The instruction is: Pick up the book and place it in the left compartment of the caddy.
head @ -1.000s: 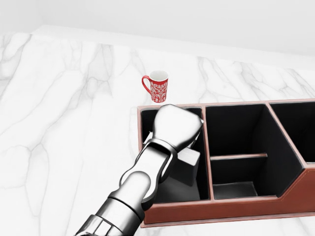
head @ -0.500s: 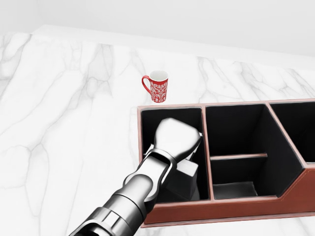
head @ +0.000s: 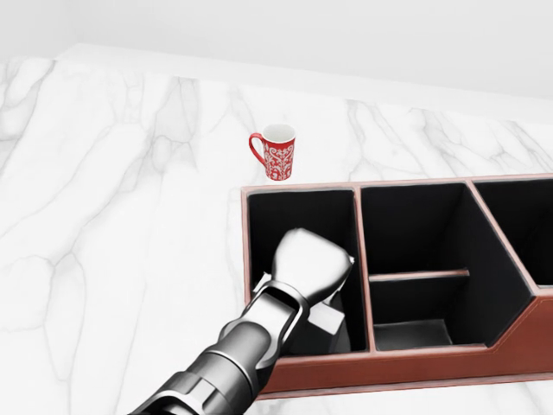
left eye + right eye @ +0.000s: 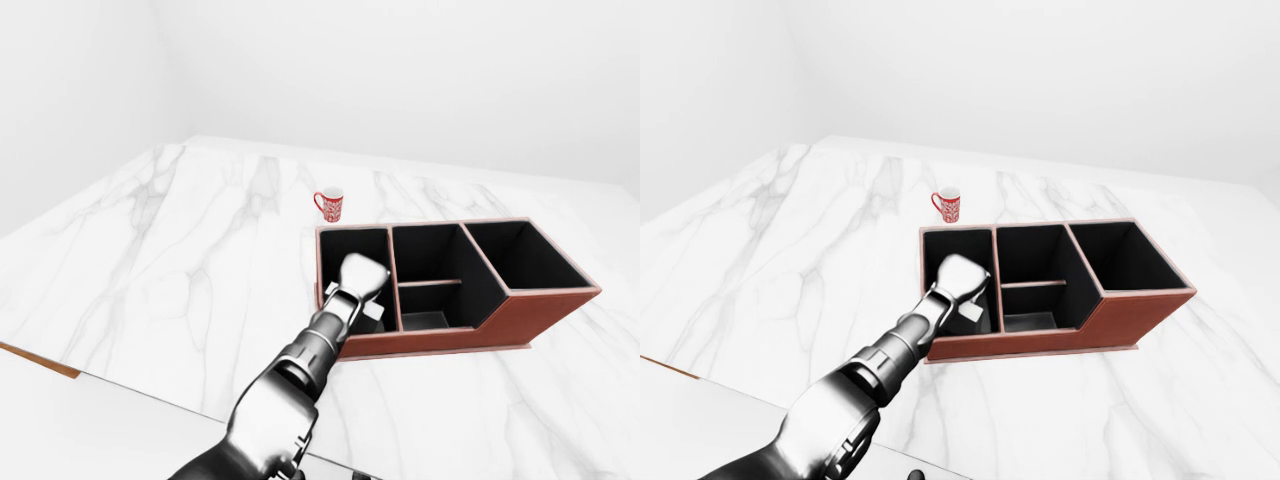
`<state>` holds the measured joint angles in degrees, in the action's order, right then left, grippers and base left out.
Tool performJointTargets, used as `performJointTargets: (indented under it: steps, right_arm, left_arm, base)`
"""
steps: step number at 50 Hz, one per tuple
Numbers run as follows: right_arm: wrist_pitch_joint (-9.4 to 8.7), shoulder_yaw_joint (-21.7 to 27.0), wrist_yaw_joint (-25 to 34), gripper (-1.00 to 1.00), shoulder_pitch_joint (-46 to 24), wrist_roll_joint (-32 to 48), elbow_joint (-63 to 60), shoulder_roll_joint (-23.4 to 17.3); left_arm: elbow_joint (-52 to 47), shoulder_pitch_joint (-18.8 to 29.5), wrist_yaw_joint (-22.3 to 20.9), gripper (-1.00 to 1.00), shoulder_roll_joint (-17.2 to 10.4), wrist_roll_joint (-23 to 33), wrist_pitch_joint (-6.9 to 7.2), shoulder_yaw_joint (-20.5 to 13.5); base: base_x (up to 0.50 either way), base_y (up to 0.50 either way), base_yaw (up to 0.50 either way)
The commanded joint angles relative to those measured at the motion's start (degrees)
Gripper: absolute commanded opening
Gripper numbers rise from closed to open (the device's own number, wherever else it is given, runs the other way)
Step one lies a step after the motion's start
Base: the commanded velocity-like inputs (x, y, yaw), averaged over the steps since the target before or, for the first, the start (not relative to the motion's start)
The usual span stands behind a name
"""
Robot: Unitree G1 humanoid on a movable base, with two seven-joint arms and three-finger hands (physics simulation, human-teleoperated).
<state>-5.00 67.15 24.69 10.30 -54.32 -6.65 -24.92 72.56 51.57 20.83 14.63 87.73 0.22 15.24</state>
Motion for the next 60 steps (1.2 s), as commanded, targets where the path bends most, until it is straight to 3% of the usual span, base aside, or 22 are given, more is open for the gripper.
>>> performJointTargets:
  steps: [1, 17, 26, 27, 29, 30, 37, 39, 41, 48, 52, 60]
  right_arm:
    - [0.00, -0.3, 0.1, 1.00, -0.1, 0.2, 0.4, 0.0]
    - [0.00, 0.3, -0.1, 1.00, 0.2, -0.2, -0.5, 0.1]
    - [0.00, -0.1, 0.4, 1.00, 0.1, 0.2, 0.3, 0.1]
    - [0.00, -0.1, 0.5, 1.00, 0.1, 0.2, 0.3, 0.1]
    - [0.00, 0.1, 0.3, 1.00, 0.3, 0.0, -0.1, 0.1]
    - [0.00, 0.2, 0.2, 1.00, 0.3, -0.1, -0.2, 0.1]
    - [0.00, 0.0, 0.5, 1.00, 0.1, 0.3, 0.2, 0.2]
    - [0.00, 0.1, 0.3, 1.00, 0.2, 0.2, 0.0, 0.1]
    - [0.00, 0.0, 0.5, 1.00, 0.2, 0.4, 0.1, 0.3]
    - [0.00, 0.1, 0.4, 1.00, 0.3, 0.2, 0.0, 0.3]
    - [0.00, -0.2, 0.6, 1.00, 0.1, 0.6, 0.5, 0.2]
    - [0.00, -0.1, 0.3, 1.00, 0.1, 0.4, 0.3, 0.1]
  left_arm:
    - [1.9, -1.0, 2.0, -1.00, 0.4, -0.8, -0.14, -1.3]
    - [3.9, -5.6, 3.7, -1.00, 0.7, 0.1, -0.01, -0.8]
    - [3.9, -8.7, 6.1, -1.00, 0.6, 1.2, 0.91, -0.3]
    - [3.8, -8.9, 6.3, -0.90, 0.6, 1.3, 1.01, -0.3]
    - [3.5, -9.4, 7.0, 0.17, 0.6, 1.5, 1.39, 0.0]
    - [3.3, -9.6, 7.7, 0.98, 0.5, 1.4, 1.51, -0.1]
    - [-2.6, -12.1, 9.2, 1.00, 0.0, -0.8, 3.11, -0.3]
    - [-10.8, -15.9, 9.2, 1.00, -0.6, -0.8, 4.78, 0.6]
    - [-21.4, -20.7, 9.0, 1.00, -1.4, 0.3, 4.78, 2.2]
    - [-59.1, -35.6, -3.7, 1.00, -3.4, 8.0, 4.78, 7.8]
    - [-71.4, -39.7, -9.3, 1.00, -3.9, 10.5, 4.78, 9.2]
    - [-83.3, -42.5, -15.5, 1.00, -3.7, 13.3, 4.78, 11.0]
  base:
    - [0.00, 0.00, 0.00]
    - [0.00, 0.00, 0.00]
    - [0.00, 0.00, 0.00]
    - [0.00, 0.00, 0.00]
    - [0.00, 0.00, 0.00]
    - [0.00, 0.00, 0.00]
    - [0.00, 0.00, 0.00]
    - [0.00, 0.00, 0.00]
    - [0.00, 0.00, 0.00]
    - [0.00, 0.00, 0.00]
    - [0.00, 0.00, 0.00]
    - [0.00, 0.00, 0.00]
